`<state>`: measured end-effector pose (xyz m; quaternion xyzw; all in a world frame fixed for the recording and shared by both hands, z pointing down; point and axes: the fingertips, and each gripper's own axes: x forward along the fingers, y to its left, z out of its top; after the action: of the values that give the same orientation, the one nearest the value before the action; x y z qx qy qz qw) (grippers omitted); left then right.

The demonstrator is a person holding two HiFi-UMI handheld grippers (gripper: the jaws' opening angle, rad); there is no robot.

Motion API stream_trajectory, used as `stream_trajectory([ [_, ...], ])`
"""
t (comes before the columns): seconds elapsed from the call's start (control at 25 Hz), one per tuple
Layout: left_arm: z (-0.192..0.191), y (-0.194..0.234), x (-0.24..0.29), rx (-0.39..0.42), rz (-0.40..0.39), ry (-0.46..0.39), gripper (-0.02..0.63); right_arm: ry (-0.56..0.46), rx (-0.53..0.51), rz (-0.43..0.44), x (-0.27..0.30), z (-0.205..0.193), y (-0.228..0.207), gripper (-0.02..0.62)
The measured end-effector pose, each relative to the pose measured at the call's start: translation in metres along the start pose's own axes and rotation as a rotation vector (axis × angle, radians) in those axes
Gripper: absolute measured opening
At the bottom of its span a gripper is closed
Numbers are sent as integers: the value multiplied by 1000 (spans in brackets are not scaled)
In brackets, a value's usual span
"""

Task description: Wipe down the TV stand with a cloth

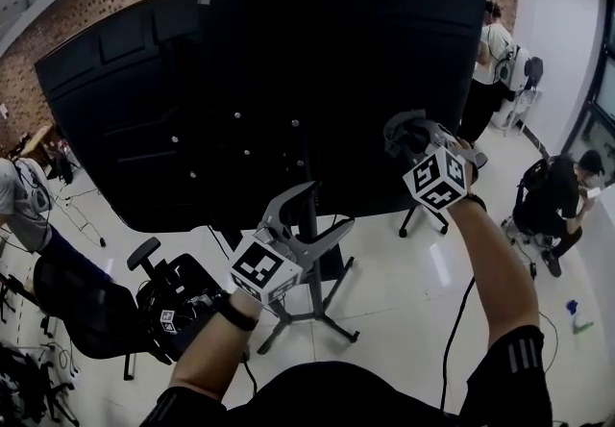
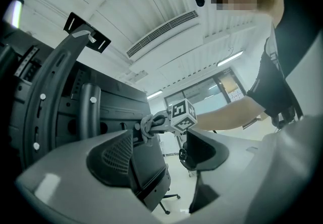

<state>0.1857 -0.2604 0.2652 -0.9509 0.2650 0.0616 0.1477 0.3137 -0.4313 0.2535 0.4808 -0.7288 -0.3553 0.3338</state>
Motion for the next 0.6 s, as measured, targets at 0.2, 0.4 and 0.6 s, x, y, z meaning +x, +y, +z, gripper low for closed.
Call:
stream_trajectory([
  [0.2, 2, -4, -1, -1, 7, -1, 347, -41, 48, -10, -13, 5, -3, 29],
  [0.4, 12, 6, -28, 38, 58, -2, 347, -231, 71, 17, -45, 78, 12, 29],
  [0.6, 34, 23, -70, 77, 117, -36, 348, -366, 128, 85, -61, 142, 46, 29],
])
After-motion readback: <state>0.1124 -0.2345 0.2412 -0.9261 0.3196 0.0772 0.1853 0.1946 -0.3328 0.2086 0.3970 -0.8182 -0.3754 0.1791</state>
